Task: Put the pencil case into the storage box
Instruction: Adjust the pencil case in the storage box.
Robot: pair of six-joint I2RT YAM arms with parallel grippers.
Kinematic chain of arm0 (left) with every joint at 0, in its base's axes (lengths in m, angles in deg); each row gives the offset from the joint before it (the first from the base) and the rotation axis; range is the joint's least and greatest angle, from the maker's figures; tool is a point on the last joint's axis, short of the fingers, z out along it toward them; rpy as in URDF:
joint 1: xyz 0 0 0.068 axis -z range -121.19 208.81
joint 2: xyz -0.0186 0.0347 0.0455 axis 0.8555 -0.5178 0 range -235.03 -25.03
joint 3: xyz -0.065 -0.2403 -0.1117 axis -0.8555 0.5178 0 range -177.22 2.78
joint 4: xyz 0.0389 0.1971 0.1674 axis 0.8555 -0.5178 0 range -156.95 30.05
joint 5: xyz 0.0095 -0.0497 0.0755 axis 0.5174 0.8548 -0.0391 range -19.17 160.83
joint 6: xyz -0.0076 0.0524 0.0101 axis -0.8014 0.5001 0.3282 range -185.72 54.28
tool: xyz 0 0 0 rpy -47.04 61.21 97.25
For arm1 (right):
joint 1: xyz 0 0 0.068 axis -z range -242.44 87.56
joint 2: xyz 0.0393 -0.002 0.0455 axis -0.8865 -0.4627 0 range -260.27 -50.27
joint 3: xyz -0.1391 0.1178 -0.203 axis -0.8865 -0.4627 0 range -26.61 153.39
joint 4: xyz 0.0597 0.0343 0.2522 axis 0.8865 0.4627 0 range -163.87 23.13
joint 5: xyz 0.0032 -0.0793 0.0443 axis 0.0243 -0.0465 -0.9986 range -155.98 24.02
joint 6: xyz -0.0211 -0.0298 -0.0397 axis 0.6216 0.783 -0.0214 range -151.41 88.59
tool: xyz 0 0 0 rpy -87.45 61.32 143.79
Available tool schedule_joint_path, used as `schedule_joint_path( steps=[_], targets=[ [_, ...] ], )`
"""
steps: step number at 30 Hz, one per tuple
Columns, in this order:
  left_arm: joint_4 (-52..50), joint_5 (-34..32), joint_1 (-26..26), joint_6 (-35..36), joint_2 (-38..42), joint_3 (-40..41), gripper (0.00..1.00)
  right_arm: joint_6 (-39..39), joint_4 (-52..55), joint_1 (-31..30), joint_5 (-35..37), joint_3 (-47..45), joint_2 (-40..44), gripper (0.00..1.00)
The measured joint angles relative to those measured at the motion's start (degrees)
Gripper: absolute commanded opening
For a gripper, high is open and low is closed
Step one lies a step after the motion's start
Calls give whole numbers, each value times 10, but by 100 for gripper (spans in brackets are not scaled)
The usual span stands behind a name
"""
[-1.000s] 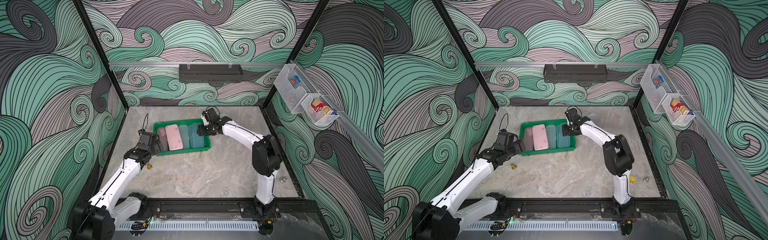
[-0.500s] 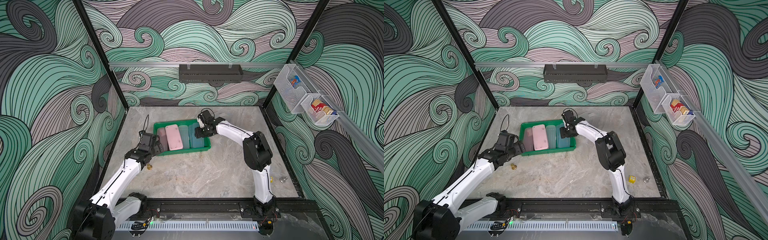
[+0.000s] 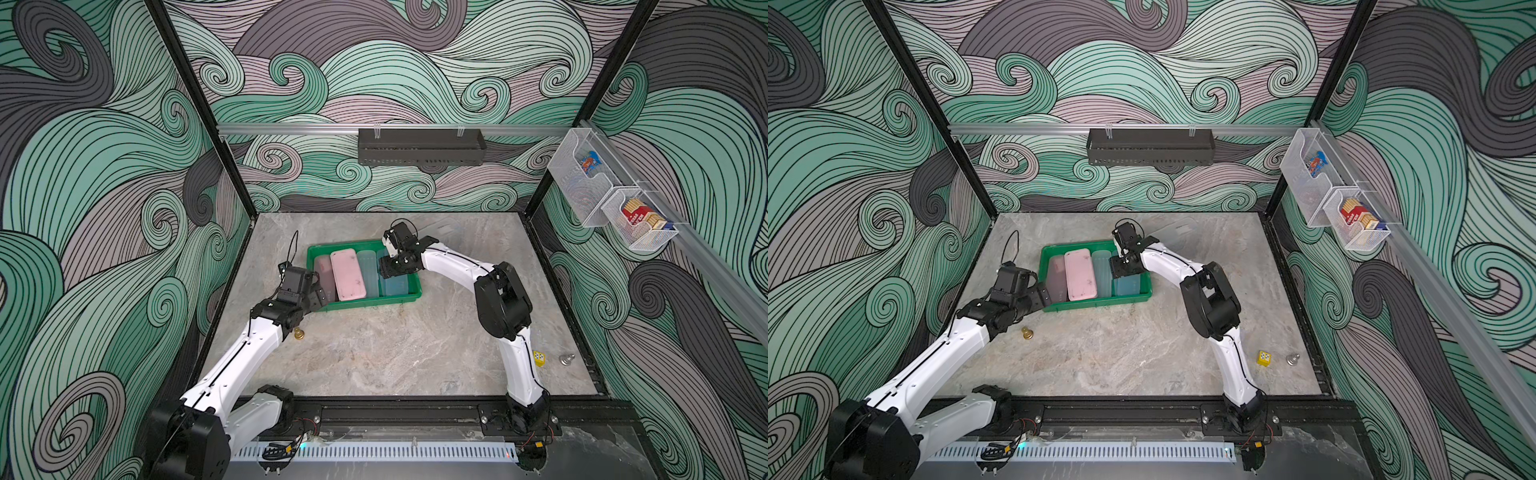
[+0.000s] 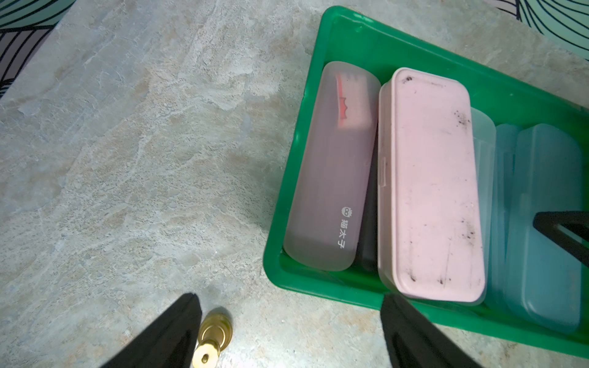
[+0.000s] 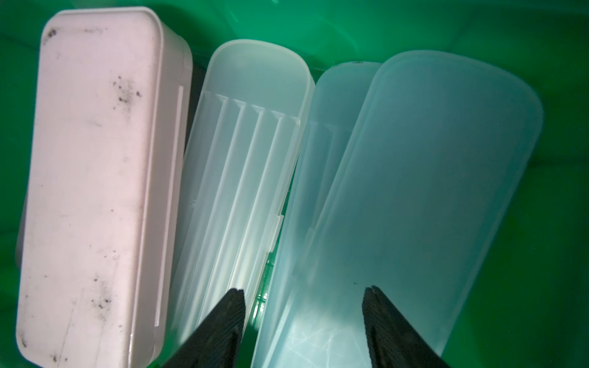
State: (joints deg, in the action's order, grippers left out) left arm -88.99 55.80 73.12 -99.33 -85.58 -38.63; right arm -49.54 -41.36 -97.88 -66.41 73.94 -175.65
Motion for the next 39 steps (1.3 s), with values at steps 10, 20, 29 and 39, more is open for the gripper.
schedule_joint_path(
  steps=[10,20,29,39],
  targets=[
    [4,0,0,0,0,2,92,7,9,12,37,-60,49,74],
    [12,0,0,0,-12,14,92,13,13,23,48,-57,47,75],
    [18,0,0,2,-16,15,92,14,13,12,48,-19,8,68],
    [19,0,0,2,-16,16,92,13,14,-9,49,11,-15,67]
  ],
)
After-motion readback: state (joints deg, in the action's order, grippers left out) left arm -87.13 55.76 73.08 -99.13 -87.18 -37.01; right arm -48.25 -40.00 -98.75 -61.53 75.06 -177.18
